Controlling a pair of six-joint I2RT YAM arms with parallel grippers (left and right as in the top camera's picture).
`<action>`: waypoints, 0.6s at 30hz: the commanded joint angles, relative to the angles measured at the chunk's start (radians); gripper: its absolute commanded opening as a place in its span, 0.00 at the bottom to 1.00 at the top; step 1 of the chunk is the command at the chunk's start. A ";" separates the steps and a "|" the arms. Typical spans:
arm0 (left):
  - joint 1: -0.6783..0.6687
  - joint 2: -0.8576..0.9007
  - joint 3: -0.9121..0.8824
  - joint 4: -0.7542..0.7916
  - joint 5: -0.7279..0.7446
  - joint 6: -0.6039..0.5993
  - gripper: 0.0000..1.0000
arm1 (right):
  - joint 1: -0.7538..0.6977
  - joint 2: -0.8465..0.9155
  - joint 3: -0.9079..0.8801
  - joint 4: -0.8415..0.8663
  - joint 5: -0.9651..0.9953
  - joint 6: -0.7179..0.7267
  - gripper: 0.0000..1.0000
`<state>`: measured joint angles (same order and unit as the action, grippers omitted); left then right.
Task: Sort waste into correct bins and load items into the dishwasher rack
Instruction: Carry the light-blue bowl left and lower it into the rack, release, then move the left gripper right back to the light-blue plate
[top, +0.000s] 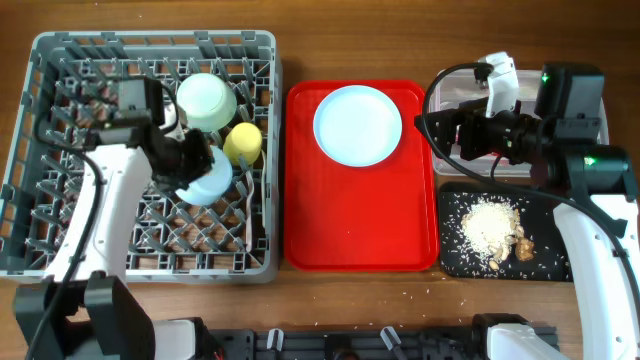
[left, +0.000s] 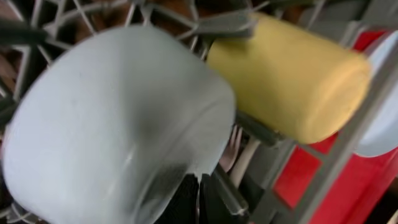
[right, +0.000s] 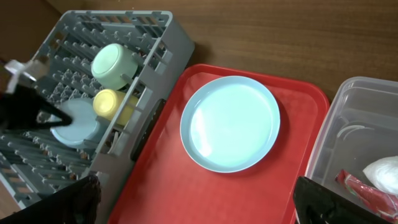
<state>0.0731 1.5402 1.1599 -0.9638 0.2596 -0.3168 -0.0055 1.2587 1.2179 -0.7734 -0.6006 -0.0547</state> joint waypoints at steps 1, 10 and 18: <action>0.003 -0.016 -0.030 -0.021 -0.258 -0.106 0.04 | 0.000 0.004 0.001 0.002 0.002 -0.016 1.00; -0.143 -0.275 0.130 0.000 -0.031 -0.163 0.04 | 0.000 0.004 0.001 0.002 0.002 -0.017 1.00; -0.668 0.134 0.130 0.529 -0.100 -0.253 0.04 | 0.000 0.005 0.001 0.002 0.002 -0.016 1.00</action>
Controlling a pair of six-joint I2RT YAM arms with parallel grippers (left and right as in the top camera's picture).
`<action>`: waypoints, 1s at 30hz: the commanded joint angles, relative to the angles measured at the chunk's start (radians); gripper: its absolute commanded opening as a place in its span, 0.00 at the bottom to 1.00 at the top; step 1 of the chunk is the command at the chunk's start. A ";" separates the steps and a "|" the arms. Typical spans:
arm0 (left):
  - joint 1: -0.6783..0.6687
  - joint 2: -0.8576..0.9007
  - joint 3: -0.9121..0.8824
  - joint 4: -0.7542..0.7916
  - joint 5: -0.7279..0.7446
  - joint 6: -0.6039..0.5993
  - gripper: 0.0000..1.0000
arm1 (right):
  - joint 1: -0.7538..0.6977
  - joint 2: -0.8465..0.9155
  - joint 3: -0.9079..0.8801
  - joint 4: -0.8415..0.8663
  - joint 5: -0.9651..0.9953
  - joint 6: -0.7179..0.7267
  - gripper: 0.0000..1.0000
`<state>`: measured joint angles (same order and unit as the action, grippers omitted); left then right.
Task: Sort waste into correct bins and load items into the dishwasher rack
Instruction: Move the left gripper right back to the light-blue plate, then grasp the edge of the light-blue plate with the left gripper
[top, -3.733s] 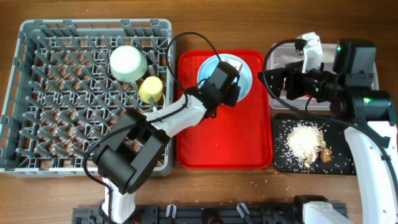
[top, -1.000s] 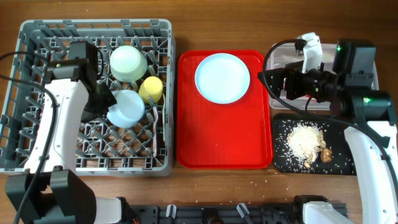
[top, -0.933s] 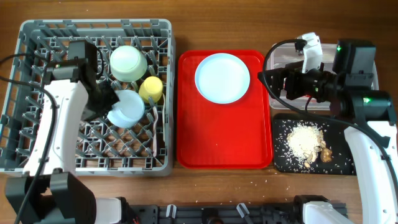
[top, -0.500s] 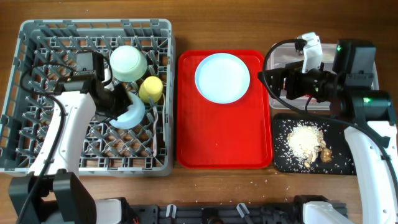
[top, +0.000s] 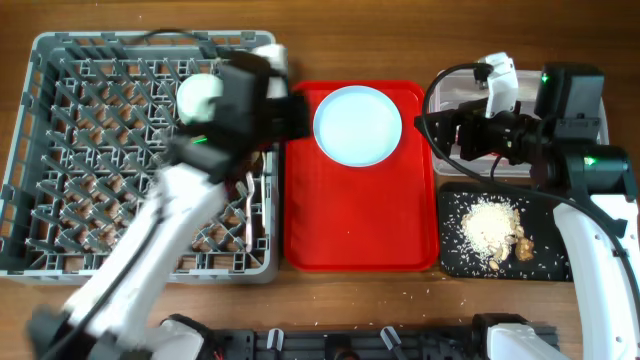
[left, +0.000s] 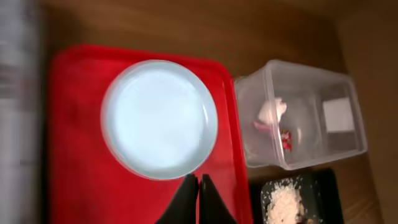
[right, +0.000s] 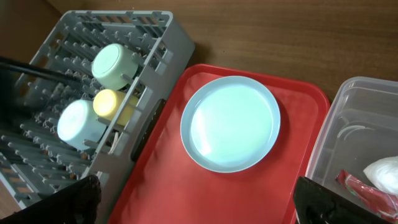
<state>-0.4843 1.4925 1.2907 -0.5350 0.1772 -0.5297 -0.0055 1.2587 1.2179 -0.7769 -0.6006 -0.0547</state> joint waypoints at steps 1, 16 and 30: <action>-0.153 0.279 -0.001 0.175 -0.019 -0.040 0.04 | 0.000 0.005 0.001 0.005 0.002 -0.016 1.00; -0.274 0.517 0.004 -0.095 0.273 0.001 0.05 | 0.000 0.006 0.001 0.005 0.002 -0.016 1.00; -0.131 0.384 0.029 -0.187 -0.310 0.032 0.33 | 0.000 0.006 0.001 0.005 0.002 -0.016 1.00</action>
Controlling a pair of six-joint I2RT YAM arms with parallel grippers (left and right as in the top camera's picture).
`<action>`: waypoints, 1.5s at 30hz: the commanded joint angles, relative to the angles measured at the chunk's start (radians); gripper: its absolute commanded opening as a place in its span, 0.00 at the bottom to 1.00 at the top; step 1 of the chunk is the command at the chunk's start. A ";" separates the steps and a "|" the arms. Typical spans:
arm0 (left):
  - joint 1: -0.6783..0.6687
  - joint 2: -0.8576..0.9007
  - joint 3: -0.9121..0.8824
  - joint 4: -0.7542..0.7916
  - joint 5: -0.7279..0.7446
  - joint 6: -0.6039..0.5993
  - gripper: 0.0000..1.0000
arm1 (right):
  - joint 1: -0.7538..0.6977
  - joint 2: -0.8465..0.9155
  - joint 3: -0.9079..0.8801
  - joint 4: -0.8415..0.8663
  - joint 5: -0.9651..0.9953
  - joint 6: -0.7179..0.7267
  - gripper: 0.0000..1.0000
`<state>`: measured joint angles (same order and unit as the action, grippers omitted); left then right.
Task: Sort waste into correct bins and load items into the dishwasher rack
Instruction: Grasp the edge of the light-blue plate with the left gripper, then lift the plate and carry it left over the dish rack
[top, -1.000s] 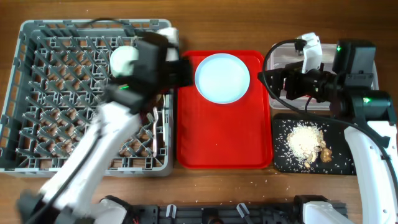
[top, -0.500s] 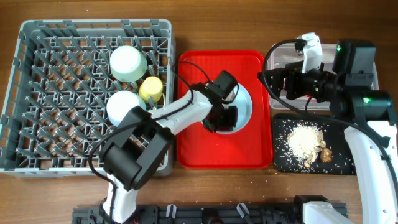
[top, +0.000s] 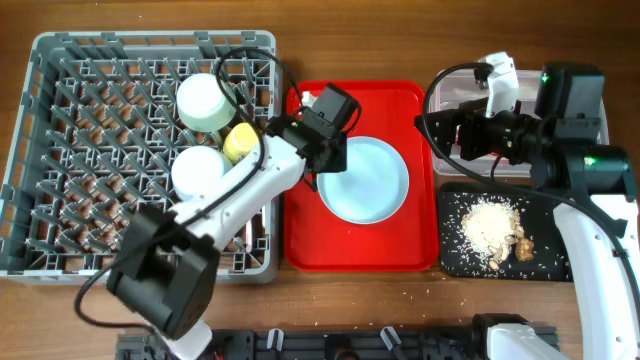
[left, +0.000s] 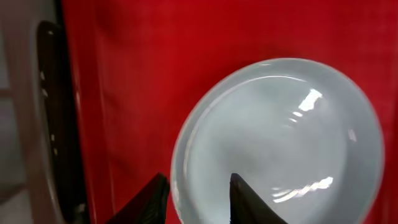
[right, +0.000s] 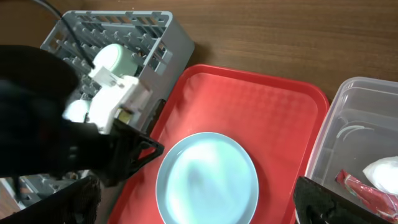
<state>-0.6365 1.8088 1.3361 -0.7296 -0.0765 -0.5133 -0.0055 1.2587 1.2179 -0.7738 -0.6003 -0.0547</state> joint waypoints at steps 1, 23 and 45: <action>0.035 0.093 -0.016 0.019 -0.056 0.016 0.33 | 0.000 0.006 0.001 0.002 0.002 -0.016 1.00; 0.079 -0.385 0.323 -0.300 -0.724 0.227 0.04 | 0.000 0.006 0.001 0.002 0.002 -0.016 1.00; 0.463 0.072 0.321 -0.062 -1.125 0.869 0.04 | 0.000 0.006 0.001 0.002 0.002 -0.016 1.00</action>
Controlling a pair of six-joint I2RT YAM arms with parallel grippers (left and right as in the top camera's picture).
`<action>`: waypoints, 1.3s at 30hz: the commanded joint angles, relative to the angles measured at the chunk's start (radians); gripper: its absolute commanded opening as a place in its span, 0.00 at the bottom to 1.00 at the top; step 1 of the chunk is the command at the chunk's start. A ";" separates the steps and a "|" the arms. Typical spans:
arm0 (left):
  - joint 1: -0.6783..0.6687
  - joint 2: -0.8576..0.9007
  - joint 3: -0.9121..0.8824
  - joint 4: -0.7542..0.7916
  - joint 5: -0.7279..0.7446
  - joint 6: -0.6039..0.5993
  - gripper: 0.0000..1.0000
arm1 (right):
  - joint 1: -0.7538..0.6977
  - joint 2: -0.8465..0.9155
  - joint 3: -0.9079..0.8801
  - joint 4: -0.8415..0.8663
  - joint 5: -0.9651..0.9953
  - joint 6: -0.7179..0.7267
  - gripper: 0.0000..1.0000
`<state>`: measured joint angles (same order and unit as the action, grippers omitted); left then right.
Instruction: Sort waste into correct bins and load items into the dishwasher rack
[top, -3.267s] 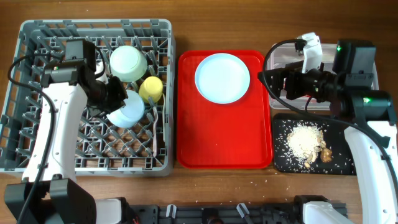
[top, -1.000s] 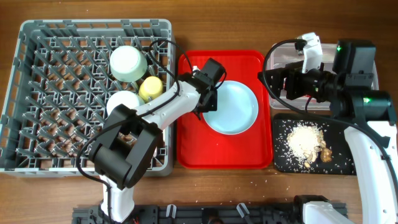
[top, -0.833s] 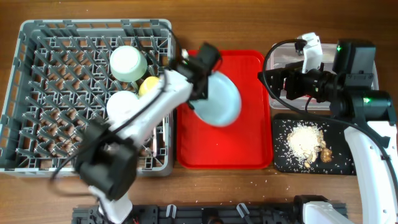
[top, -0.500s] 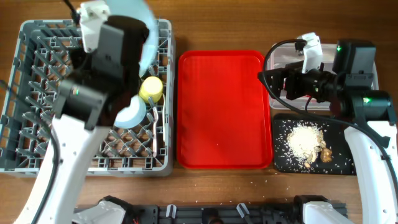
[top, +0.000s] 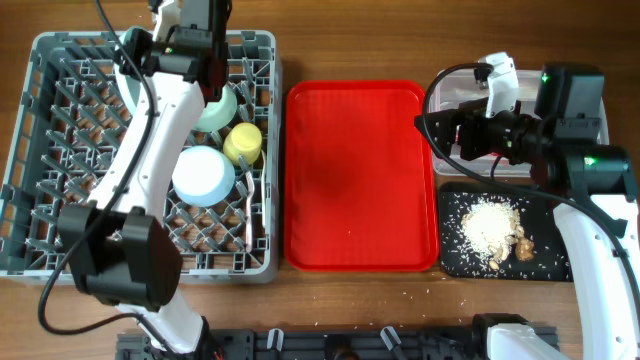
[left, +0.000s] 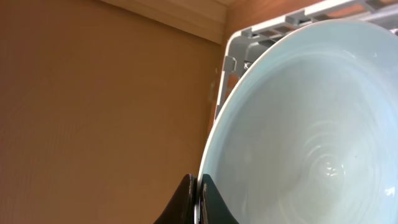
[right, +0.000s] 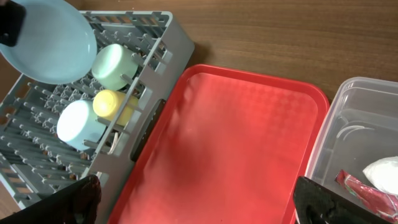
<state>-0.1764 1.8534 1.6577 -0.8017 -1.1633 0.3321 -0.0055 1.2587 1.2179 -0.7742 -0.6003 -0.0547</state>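
My left gripper (left: 198, 200) is shut on the rim of a pale blue plate (left: 311, 124). It holds the plate tilted over the far part of the grey dishwasher rack (top: 60, 250). In the right wrist view the plate (right: 53, 40) hangs above the rack's back corner. In the rack sit a pale green cup (top: 220, 105), a yellow cup (top: 243, 143) and a light blue cup (top: 203, 175). My right gripper (right: 202, 208) is open and holds nothing, over the right edge of the red tray (top: 360, 175).
The red tray carries nothing. A clear plastic bin (top: 470, 90) with wrappers stands at the far right. In front of it lies a black tray (top: 455, 255) with food crumbs. Wooden table surrounds the rack.
The plate lay on the red tray with my left gripper open at its rim. Now that gripper is shut on the rim and holds the plate over the rack. The tray is bare.
My left gripper was first at the light blue cup in the rack. Then it was off the cup near the tray, the plate at the tray's far end. Later the plate lay mid-tray with open fingers at its rim. Now it hangs over the rack.
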 joint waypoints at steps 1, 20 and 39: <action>0.000 0.038 -0.001 0.010 -0.027 0.018 0.04 | 0.000 0.006 0.001 0.003 0.002 -0.016 1.00; -0.249 0.026 0.000 -0.108 0.485 -0.350 1.00 | 0.000 0.006 0.001 0.003 0.002 -0.016 1.00; -0.272 0.026 -0.001 -0.112 1.256 -0.475 1.00 | 0.002 0.006 -0.002 0.003 0.002 -0.016 1.00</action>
<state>-0.4469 1.8862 1.6581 -0.9161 0.0772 -0.1337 -0.0055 1.2587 1.2179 -0.7738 -0.6003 -0.0547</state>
